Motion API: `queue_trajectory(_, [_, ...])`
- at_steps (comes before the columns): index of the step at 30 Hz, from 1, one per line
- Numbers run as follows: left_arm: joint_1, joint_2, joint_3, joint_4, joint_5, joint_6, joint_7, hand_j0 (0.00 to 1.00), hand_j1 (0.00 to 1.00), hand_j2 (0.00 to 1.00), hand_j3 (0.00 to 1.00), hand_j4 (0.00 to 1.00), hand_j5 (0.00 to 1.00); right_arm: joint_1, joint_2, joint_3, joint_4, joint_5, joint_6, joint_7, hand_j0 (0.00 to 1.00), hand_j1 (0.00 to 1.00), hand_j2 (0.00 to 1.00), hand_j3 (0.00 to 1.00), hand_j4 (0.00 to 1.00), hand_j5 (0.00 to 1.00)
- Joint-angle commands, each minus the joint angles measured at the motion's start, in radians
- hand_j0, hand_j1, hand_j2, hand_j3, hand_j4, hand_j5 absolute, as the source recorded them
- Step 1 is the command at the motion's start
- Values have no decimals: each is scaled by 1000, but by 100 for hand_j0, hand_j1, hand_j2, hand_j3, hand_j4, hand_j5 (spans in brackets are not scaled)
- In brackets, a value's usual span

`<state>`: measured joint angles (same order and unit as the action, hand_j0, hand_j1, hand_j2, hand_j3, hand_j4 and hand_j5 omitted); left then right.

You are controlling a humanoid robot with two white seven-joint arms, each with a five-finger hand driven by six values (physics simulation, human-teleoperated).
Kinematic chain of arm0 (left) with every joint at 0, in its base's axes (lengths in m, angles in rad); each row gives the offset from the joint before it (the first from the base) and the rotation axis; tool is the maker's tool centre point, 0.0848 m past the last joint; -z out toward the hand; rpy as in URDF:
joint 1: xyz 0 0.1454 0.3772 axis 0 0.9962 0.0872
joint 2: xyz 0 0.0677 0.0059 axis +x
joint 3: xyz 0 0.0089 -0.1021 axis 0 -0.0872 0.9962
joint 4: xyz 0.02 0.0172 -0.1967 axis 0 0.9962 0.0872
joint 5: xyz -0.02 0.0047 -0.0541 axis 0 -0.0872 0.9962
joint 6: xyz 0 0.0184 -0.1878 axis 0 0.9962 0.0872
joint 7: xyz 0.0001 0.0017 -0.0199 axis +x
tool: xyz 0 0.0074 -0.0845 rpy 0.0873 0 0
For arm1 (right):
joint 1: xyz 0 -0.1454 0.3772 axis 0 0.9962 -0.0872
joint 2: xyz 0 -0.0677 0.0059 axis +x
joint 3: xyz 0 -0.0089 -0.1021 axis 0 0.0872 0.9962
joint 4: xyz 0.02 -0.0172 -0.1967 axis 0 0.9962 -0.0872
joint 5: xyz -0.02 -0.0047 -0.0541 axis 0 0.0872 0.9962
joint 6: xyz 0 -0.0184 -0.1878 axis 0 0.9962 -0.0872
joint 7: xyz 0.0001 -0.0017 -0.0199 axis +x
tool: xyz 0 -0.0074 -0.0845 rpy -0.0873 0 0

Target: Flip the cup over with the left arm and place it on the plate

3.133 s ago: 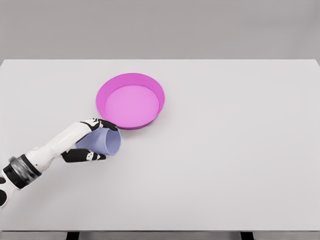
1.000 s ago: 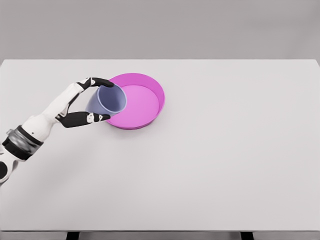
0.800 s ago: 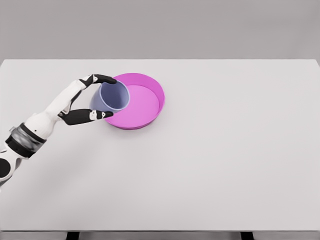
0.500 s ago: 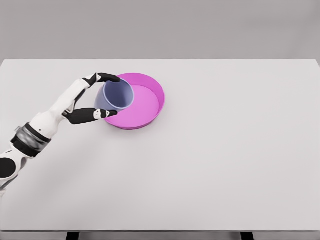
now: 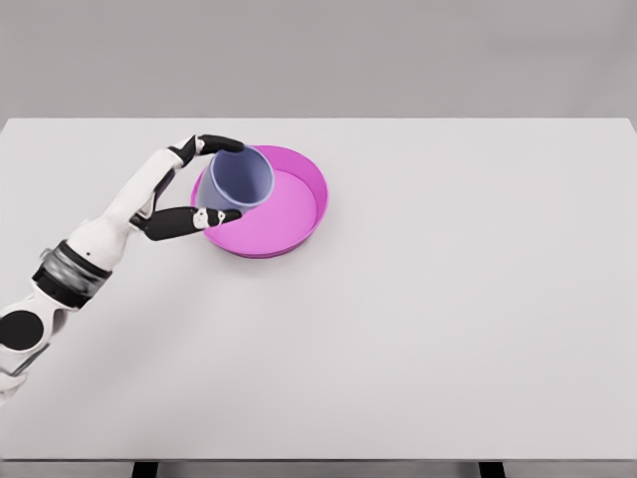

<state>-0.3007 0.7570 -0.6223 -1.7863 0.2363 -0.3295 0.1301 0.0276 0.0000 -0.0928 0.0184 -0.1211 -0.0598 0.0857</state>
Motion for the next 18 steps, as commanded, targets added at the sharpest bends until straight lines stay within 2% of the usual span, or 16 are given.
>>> queue_trajectory(1, [0,-12,6,2,1,0,0,72,72,72,72,72,72,0,0,-1,0,0,0,0,100,100,100,100,100,100])
queue_trajectory(10, [0,-76,18,28,3,0,0,72,72,72,72,72,72,0,0,1,0,0,0,0,100,100,100,100,100,100])
queue_trajectory(18, [5,-100,24,47,12,0,0,72,72,72,72,72,72,0,0,-1,0,0,0,0,100,100,100,100,100,100])
